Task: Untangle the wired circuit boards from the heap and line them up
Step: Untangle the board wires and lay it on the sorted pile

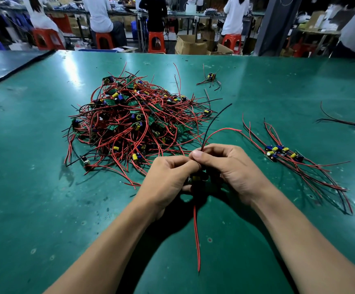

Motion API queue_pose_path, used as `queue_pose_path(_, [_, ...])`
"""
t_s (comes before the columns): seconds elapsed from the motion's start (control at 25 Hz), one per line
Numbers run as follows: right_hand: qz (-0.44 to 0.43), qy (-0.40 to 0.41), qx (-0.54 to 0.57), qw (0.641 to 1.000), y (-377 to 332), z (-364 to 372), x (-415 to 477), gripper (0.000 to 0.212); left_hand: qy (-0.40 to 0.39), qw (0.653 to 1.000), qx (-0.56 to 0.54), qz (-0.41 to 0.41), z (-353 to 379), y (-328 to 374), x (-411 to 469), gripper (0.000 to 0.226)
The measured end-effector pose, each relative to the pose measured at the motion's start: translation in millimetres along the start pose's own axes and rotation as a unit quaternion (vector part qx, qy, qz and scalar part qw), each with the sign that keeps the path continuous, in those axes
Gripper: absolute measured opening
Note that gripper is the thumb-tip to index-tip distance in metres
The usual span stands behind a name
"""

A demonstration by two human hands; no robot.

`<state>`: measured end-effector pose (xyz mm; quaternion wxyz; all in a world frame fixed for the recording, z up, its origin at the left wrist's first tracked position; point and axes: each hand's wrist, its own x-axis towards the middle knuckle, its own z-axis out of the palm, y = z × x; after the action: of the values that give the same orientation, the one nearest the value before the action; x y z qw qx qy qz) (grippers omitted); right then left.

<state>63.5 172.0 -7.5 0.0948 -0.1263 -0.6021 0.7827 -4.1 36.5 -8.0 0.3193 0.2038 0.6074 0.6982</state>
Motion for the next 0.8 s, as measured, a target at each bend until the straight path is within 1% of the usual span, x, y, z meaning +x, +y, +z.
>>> queue_pose_path(0.12, [-0.018, 0.048, -0.036, 0.998, 3.6, 0.4, 2.4, 0.025, 0.010, 1.000, 0.009, -0.001, 1.9, -0.3, 1.0, 0.021])
queue_pose_path(0.28, [0.013, 0.086, -0.010, 0.996, 7.6, 1.0, 7.0, 0.030, 0.016, 1.000, 0.014, 0.001, 0.7, -1.1, 3.1, 0.020])
queue_pose_path(0.36, [0.009, 0.128, 0.001, 0.992, 5.6, -2.0, 10.6, 0.027, 0.006, 0.999, 0.036, -0.004, 1.7, -1.5, 2.2, 0.019])
queue_pose_path(0.44, [-0.010, 0.171, 0.045, 0.984, 1.7, -7.6, 15.2, 0.021, -0.004, 0.998, 0.057, -0.008, 3.5, -0.9, 0.6, 0.019])
queue_pose_path(0.52, [-0.022, 0.194, 0.087, 0.977, -2.9, -12.7, 17.9, 0.015, -0.009, 0.998, 0.063, -0.008, 4.5, 0.9, -0.4, 0.020])
queue_pose_path(0.56, [-0.021, 0.194, 0.102, 0.976, -4.8, -14.3, 18.3, 0.014, -0.011, 0.998, 0.063, -0.007, 4.3, 1.8, -0.9, 0.019])
queue_pose_path(0.64, [0.003, 0.175, 0.151, 0.973, -7.9, -15.0, 17.2, 0.021, -0.014, 0.998, 0.064, -0.008, 3.1, 3.4, -2.2, 0.018])
queue_pose_path(0.76, [0.047, 0.143, 0.255, 0.955, -13.6, -13.9, 15.7, 0.027, -0.022, 0.997, 0.078, -0.008, 1.6, 4.8, -2.8, 0.017])
queue_pose_path(0.8, [0.053, 0.139, 0.271, 0.951, -14.5, -13.7, 15.6, 0.028, -0.023, 0.996, 0.085, -0.007, 1.4, 5.1, -2.8, 0.017])
